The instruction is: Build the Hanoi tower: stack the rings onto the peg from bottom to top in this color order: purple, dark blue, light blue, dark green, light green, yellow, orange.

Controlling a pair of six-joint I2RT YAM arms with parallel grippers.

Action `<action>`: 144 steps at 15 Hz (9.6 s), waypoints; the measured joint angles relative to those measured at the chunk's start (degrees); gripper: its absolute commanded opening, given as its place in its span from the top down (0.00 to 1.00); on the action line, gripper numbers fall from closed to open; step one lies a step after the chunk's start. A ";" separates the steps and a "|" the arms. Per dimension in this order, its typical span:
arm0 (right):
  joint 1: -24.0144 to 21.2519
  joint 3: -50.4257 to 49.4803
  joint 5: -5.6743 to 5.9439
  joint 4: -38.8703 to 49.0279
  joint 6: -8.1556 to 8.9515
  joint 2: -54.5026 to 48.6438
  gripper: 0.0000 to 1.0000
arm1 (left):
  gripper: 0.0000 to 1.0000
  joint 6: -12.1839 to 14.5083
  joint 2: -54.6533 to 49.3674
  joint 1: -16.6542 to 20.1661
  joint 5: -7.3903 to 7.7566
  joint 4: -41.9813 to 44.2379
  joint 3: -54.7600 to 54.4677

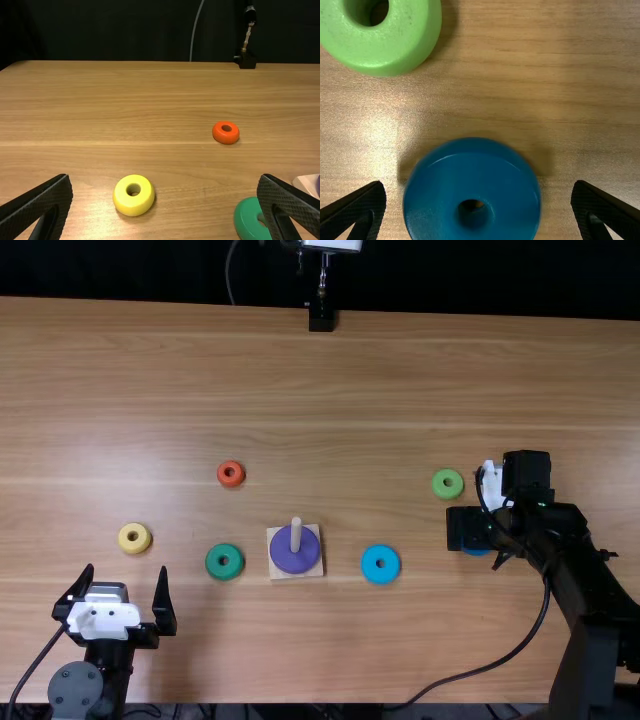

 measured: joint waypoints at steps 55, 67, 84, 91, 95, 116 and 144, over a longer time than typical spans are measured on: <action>42.12 43.19 -0.68 -35.28 3.91 -4.20 1.00 | 0.00 0.04 -0.02 0.00 0.00 0.04 0.00; 45.44 48.26 -0.90 -33.40 5.14 1.22 1.00 | 0.00 0.04 -0.02 0.00 -0.02 0.02 0.00; 45.44 47.08 -0.90 -33.66 5.16 2.67 1.00 | 0.00 0.02 -0.02 0.00 0.00 0.07 0.00; 46.84 47.08 -0.87 -33.53 5.16 5.18 1.00 | 0.00 0.02 0.00 0.00 -0.02 0.04 0.00; 46.95 47.08 -0.85 -33.35 5.14 5.29 1.00 | 0.00 0.02 0.00 0.00 -0.02 0.04 0.00; 46.95 47.10 -0.83 -35.89 5.11 5.29 1.00 | 0.00 0.02 -0.02 0.00 0.00 0.02 0.00; 31.21 42.45 1.77 -19.37 5.14 1.22 0.00 | 0.00 0.02 0.00 0.00 -0.02 0.02 0.00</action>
